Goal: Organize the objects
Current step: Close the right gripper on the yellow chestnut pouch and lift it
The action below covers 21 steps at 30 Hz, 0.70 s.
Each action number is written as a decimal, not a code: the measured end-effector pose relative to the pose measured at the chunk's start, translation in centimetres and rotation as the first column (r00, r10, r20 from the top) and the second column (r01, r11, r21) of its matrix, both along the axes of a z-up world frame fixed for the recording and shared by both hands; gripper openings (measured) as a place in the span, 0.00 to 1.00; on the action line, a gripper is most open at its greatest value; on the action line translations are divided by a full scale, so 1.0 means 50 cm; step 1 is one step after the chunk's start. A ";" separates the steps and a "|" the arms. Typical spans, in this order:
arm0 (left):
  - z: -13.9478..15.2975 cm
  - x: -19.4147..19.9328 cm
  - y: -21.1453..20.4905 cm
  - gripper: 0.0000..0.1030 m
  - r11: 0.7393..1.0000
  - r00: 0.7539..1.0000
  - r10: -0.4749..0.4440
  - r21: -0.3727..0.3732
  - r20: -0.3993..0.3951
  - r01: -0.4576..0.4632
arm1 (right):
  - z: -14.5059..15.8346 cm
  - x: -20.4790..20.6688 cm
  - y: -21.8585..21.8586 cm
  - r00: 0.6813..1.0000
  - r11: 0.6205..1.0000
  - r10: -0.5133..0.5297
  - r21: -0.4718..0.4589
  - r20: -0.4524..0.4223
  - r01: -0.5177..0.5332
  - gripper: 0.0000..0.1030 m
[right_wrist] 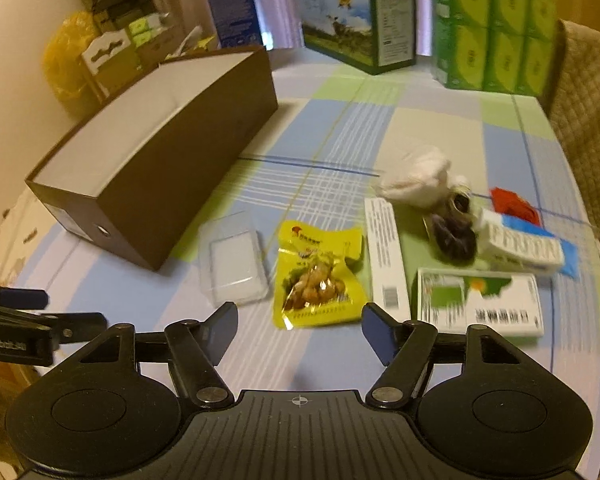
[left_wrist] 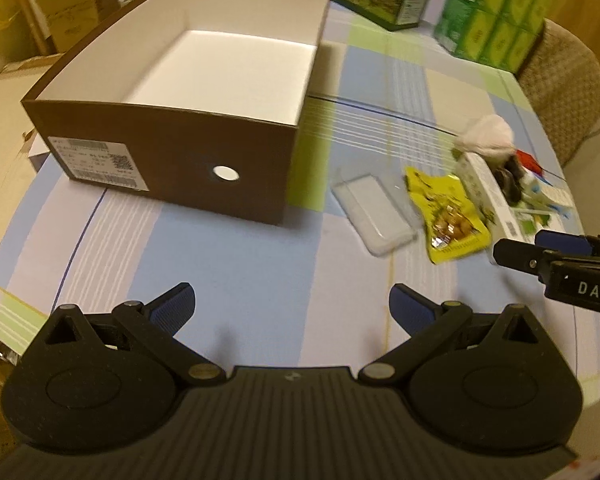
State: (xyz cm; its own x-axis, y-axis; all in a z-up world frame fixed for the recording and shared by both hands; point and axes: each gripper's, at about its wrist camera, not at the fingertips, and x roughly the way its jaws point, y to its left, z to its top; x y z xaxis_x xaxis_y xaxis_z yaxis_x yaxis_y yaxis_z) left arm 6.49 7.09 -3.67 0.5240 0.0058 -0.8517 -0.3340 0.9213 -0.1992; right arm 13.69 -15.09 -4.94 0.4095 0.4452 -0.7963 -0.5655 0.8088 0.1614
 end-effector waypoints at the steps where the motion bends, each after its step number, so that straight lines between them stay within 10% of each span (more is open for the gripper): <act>1: -0.004 0.006 0.006 0.99 1.000 1.000 0.019 0.001 -0.006 -0.019 | -0.007 0.013 0.005 1.000 1.000 0.013 -0.006 -0.001 -0.013 0.65; 21: -0.053 0.061 0.063 0.99 0.988 0.986 0.152 -0.020 -0.076 -0.153 | -0.115 0.146 0.086 0.994 0.990 0.090 -0.101 -0.063 -0.096 0.65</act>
